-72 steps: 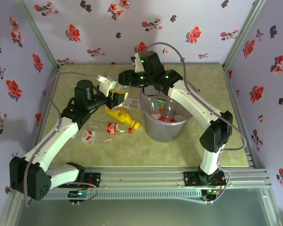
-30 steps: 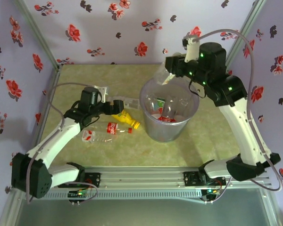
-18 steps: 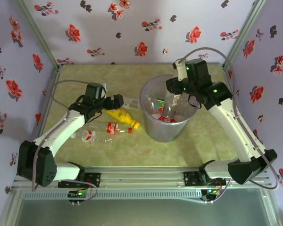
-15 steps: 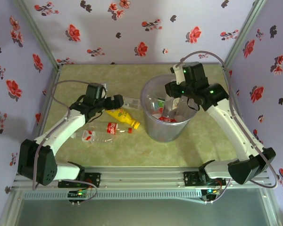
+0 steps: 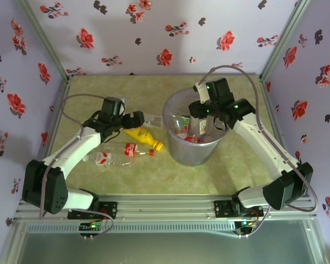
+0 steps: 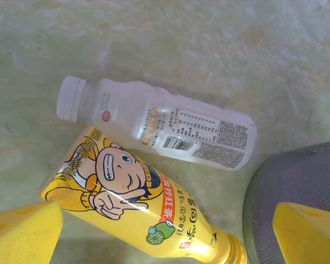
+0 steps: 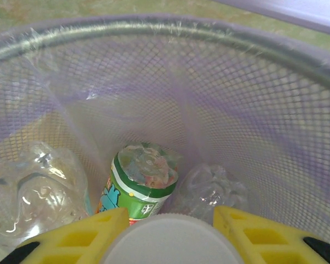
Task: Put the plastic bottles in the bin
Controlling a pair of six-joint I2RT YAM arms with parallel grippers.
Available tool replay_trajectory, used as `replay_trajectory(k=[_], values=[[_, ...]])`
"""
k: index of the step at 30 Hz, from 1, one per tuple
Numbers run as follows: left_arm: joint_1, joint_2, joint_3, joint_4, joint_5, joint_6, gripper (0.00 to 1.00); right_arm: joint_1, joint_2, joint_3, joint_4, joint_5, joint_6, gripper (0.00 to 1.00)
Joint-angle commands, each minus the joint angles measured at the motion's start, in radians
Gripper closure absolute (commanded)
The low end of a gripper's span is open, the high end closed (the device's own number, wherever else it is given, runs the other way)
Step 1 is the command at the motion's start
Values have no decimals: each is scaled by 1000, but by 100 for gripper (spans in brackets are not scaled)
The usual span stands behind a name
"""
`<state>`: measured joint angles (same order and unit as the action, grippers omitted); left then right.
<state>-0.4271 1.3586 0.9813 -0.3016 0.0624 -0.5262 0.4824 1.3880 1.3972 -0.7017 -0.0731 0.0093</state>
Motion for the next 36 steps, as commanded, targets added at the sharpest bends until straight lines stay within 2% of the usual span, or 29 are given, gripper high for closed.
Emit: replay_trajectory(k=[1,7,15,18,21,23,26,31,36], values=[[7,8,19,-2,-17,-15,2,-7,28,-16,-6,-22,14,100],[6,25,23,1,-16,-12,2,-6,58,-9,-51,-2,11,93],[7,37,33,2,-15,-15,1,-5,51,121,-107,-13,11,45],[7,35,31,-1,-13,-17,1,-5,54,184,-142,0,9,33],[7,30,29,-3,-13,-14,1,-4,54,226,-176,49,4,25],[7,27,26,-7,-12,-11,0,-4,51,247,-197,81,0,25],[6,21,25,-12,-12,-6,0,0,40,264,-222,101,10,30],[6,23,20,-7,-13,-8,0,36,62,224,-209,76,27,42],[6,28,17,-5,-13,-14,0,55,97,132,-135,35,67,50]])
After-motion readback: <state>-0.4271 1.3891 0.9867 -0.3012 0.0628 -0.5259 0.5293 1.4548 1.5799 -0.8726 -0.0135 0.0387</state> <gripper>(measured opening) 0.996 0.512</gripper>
